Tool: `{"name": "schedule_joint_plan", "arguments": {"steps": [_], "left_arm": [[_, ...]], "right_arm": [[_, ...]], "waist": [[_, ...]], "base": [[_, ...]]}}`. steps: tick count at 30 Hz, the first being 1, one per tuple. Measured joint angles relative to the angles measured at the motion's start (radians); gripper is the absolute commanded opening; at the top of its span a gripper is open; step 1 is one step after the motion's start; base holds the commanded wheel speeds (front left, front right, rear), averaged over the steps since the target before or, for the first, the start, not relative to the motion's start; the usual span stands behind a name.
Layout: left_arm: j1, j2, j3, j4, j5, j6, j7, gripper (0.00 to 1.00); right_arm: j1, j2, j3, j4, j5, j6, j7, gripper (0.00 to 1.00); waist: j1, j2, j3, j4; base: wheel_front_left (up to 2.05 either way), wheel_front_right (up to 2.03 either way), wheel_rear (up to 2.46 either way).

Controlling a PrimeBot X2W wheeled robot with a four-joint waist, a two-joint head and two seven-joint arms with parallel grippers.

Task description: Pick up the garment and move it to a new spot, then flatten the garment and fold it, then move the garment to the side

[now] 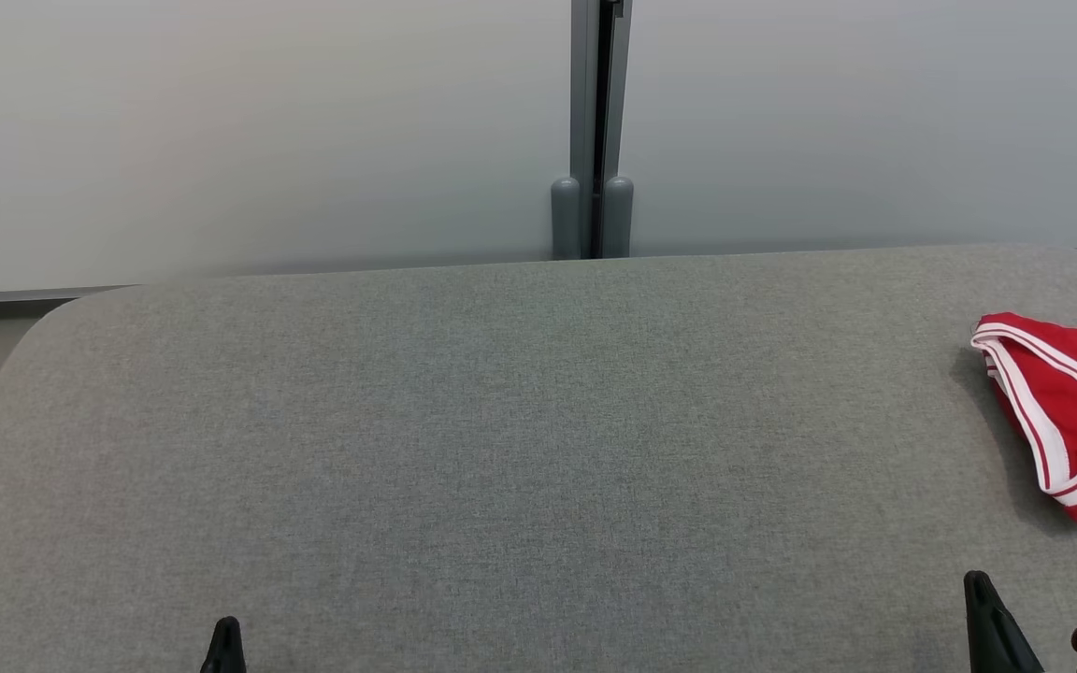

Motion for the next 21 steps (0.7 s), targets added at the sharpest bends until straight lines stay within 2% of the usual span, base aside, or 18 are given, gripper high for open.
{"name": "schedule_joint_plan", "arguments": {"steps": [21], "left_arm": [[-0.081, 0.004, 0.030, 0.000, -0.305, -0.034, 0.086, 0.00]], "right_arm": [[-0.059, 0.009, -0.022, -0.016, 0.341, 0.000, 0.082, 0.00]], "waist": [[0.0000, 0.0000, 0.007, -0.003]], "base": [[0.00, 0.00, 0.00]]}}
